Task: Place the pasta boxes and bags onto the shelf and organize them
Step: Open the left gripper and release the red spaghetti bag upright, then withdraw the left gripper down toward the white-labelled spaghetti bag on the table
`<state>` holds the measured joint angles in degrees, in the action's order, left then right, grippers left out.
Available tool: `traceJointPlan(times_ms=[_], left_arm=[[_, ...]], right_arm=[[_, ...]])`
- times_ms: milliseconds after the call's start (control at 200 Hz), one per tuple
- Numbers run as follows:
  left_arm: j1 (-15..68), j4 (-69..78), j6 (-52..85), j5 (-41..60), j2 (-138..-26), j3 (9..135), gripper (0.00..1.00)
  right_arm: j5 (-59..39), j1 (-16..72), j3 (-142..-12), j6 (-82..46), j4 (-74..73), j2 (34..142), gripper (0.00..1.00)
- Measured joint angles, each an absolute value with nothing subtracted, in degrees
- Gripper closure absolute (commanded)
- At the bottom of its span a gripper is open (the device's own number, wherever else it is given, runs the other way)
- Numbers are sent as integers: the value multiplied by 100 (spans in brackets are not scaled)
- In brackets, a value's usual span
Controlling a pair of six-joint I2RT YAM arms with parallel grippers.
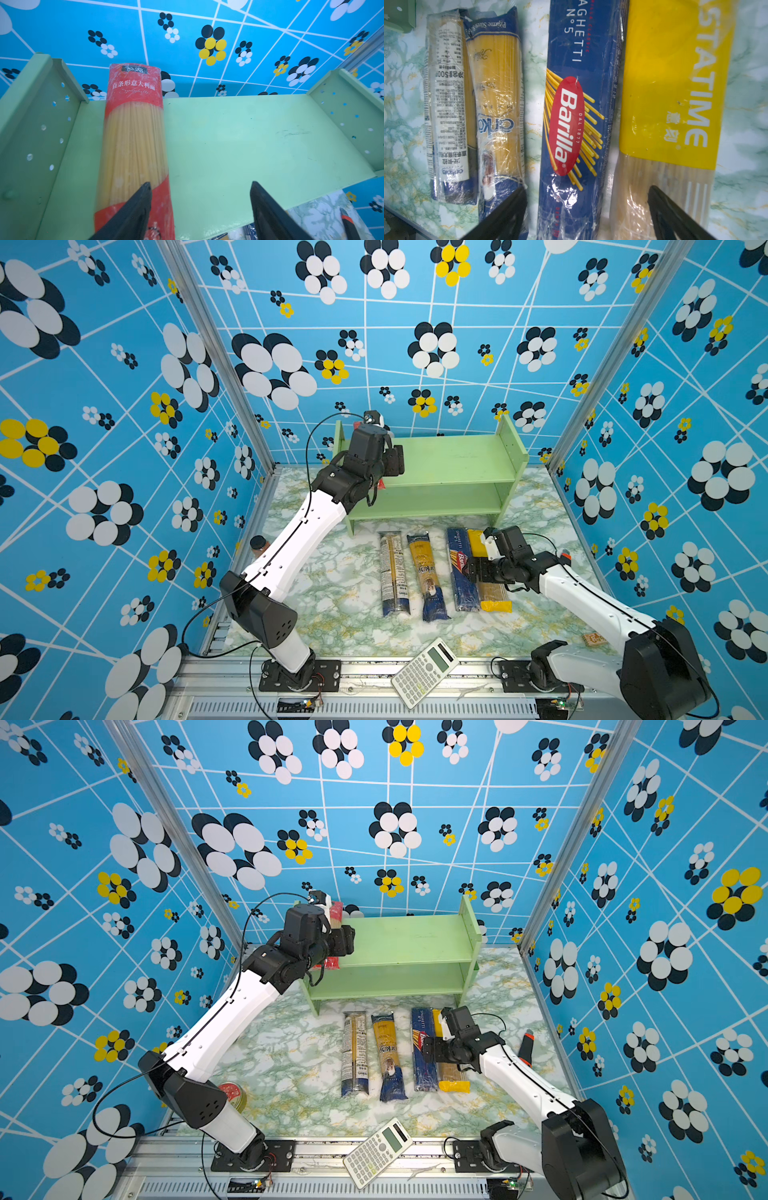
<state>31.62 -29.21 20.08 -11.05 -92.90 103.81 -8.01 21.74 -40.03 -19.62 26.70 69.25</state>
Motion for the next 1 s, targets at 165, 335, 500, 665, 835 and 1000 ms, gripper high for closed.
traceJointPlan(times_ms=[165,335,500,665,835,1000], left_arm=[[3315,-2709,2010,-827,-8805,9848,22],[3417,-2521,2128,-502,-8281,9185,21],[3494,-2375,2292,-325,-7778,8541,20],[3632,-2379,2397,-226,-7352,8071,19],[3765,-2392,2491,-215,-6973,7620,17],[3948,-2438,2641,-228,-6722,7122,16]], right_arm=[[-801,2174,-4141,-1907,2733,6925,7],[-801,2174,-4233,-1907,2851,6928,7],[-801,2174,-4364,-1914,2926,6921,7],[-801,2174,-4368,-1959,2954,6882,7],[-801,2174,-4366,-2040,2969,6777,7],[-801,2174,-4359,-2069,2967,6600,7]])
